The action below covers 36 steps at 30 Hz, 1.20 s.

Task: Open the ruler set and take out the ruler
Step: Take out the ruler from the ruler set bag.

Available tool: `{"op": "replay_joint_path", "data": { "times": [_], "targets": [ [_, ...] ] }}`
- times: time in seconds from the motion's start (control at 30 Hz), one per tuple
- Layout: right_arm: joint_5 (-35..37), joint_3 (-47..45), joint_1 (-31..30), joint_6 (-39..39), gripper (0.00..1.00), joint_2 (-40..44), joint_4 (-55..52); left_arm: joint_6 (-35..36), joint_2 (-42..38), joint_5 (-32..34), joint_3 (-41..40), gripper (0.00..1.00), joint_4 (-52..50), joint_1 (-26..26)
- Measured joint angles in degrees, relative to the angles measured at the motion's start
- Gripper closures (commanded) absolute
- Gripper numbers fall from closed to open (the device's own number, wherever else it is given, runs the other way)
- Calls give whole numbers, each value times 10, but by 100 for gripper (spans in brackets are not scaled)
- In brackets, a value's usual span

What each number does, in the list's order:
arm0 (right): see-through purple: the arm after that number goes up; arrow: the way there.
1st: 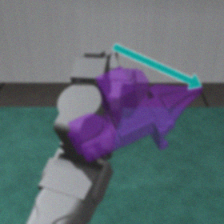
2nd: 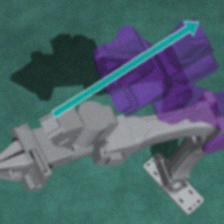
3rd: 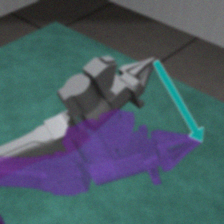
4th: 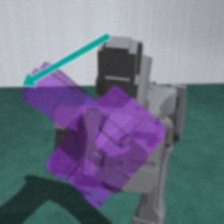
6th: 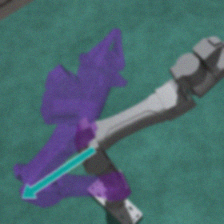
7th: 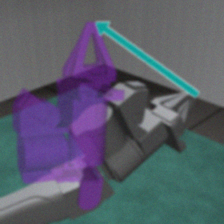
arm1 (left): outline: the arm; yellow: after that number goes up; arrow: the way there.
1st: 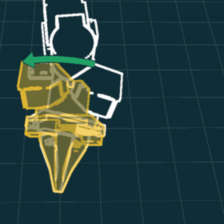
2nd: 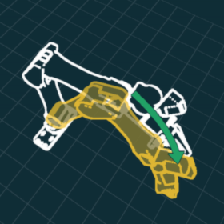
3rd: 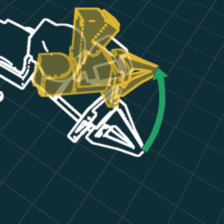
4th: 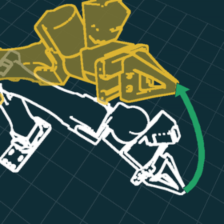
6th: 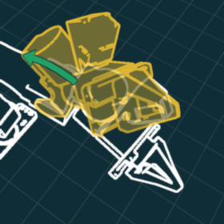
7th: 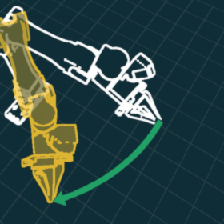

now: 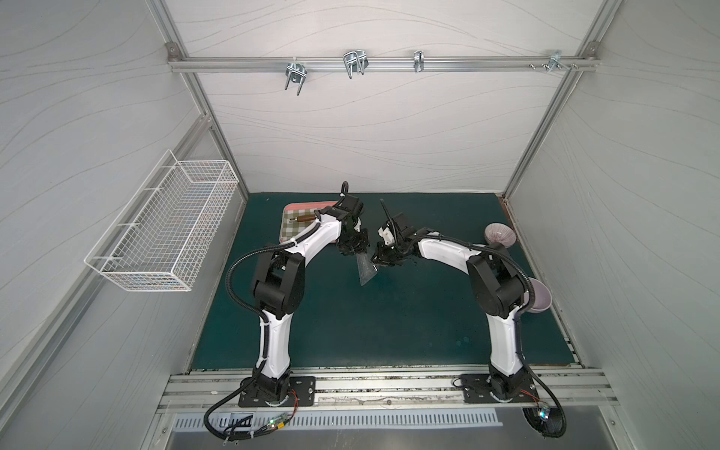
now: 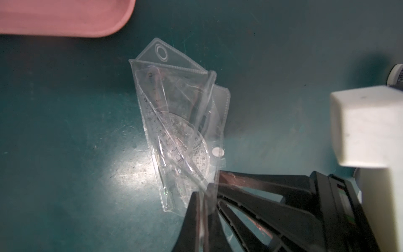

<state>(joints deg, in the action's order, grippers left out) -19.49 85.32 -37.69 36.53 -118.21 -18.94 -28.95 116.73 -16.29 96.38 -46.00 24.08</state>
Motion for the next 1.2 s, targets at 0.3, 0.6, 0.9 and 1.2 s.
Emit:
{"op": "replay_joint_path", "data": {
  "times": [0.3,0.6,0.9,1.2],
  "targets": [
    [-5,0,4,0,79,-1,2,0,0,0,0,100,0,2],
    [-12,1,6,1,80,-27,7,0,0,0,0,100,0,8],
    [-22,7,6,2,86,-35,14,0,0,-3,0,100,0,9],
    [-35,21,6,6,100,-38,26,0,0,-3,0,100,0,11]
  ]
}}
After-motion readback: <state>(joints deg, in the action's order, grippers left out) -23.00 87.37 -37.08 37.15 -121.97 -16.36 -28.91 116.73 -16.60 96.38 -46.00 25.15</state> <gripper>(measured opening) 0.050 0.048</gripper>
